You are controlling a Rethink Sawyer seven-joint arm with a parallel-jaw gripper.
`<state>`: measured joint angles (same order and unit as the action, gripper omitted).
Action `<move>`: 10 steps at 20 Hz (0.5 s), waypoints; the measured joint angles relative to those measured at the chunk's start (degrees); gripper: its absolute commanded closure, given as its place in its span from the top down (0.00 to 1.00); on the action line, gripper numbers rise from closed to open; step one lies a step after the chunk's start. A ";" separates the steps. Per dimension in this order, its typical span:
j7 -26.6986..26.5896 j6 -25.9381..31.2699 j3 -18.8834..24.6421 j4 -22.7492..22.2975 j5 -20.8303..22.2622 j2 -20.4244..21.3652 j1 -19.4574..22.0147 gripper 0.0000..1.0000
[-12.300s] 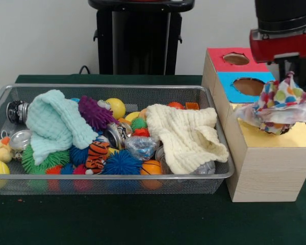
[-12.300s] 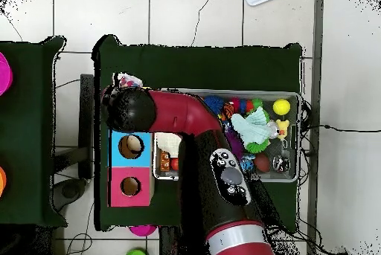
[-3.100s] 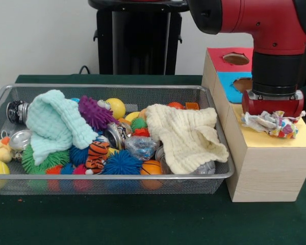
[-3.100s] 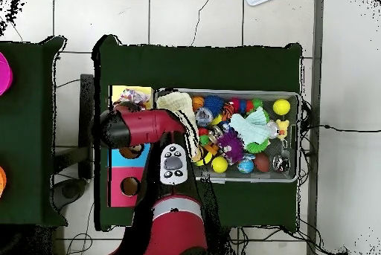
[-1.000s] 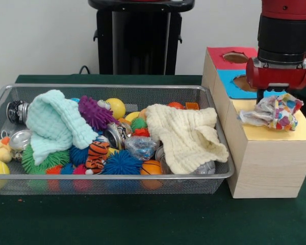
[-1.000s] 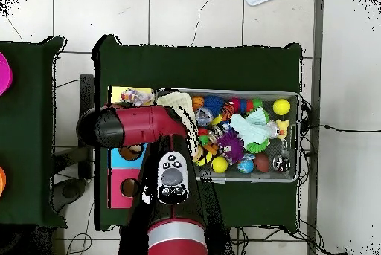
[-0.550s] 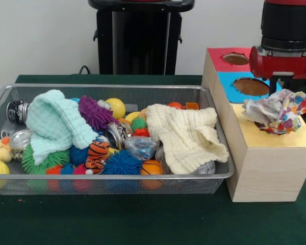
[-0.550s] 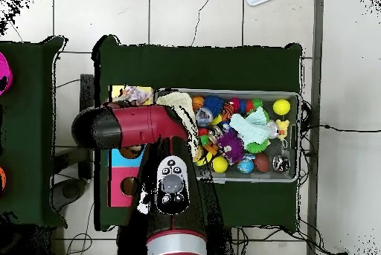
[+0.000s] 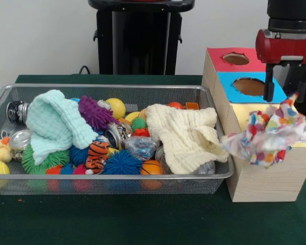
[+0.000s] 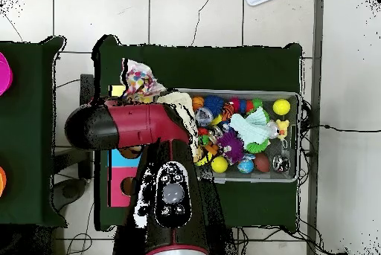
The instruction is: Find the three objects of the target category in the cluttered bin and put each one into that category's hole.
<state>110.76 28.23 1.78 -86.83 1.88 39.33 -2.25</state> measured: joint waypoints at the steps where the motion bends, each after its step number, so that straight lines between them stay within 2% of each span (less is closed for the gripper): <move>1: 0.00 0.00 0.00 0.00 -0.06 0.06 0.00 1.00; 10: 0.00 0.01 0.00 0.00 -0.14 0.32 0.00 1.00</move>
<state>110.76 28.24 1.78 -86.83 1.74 39.65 -2.25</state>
